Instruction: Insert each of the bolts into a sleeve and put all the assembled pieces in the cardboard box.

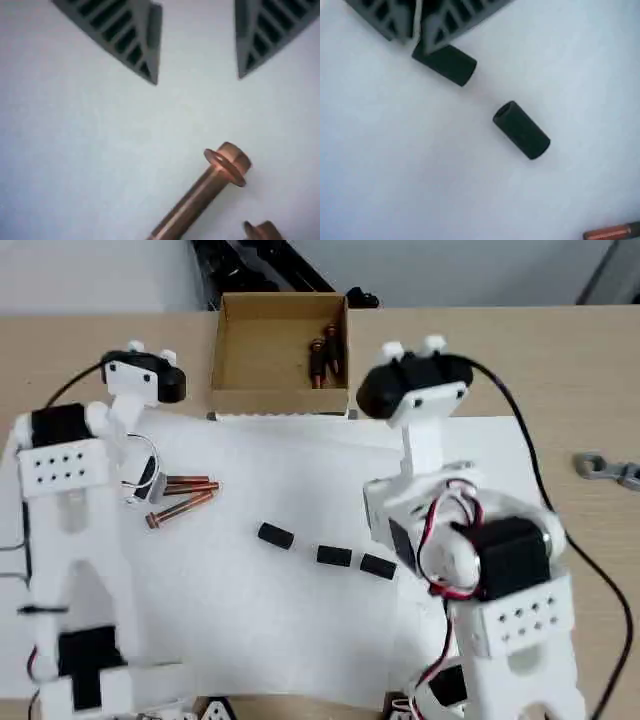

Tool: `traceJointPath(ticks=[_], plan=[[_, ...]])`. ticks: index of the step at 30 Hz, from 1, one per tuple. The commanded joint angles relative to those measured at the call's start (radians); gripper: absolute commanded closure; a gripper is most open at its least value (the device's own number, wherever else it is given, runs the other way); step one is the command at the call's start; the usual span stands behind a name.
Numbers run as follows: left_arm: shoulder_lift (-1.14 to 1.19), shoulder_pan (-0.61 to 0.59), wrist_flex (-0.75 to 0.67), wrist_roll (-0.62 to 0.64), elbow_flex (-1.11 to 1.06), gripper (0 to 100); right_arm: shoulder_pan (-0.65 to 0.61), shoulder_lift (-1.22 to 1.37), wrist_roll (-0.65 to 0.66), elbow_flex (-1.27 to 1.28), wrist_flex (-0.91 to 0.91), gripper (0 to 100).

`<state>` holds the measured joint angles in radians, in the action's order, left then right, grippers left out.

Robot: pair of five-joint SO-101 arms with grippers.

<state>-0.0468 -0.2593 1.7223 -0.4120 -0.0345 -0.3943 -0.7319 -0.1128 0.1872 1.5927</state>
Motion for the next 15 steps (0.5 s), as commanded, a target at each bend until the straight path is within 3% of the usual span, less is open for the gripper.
traceJointPath(ticks=[1, 5, 15], plan=[[0.109, -0.002, 0.031, -0.011, 0.068, 90, -0.001, -0.068, 0.009, 0.069, -0.051, 99.5], [0.224, 0.005, 0.031, -0.018, 0.122, 90, -0.001, -0.11, 0.011, 0.114, -0.07, 99.5], [0.27, 0.018, 0.031, -0.264, 0.128, 89, -0.001, -0.116, 0.009, 0.12, -0.061, 99.5]])
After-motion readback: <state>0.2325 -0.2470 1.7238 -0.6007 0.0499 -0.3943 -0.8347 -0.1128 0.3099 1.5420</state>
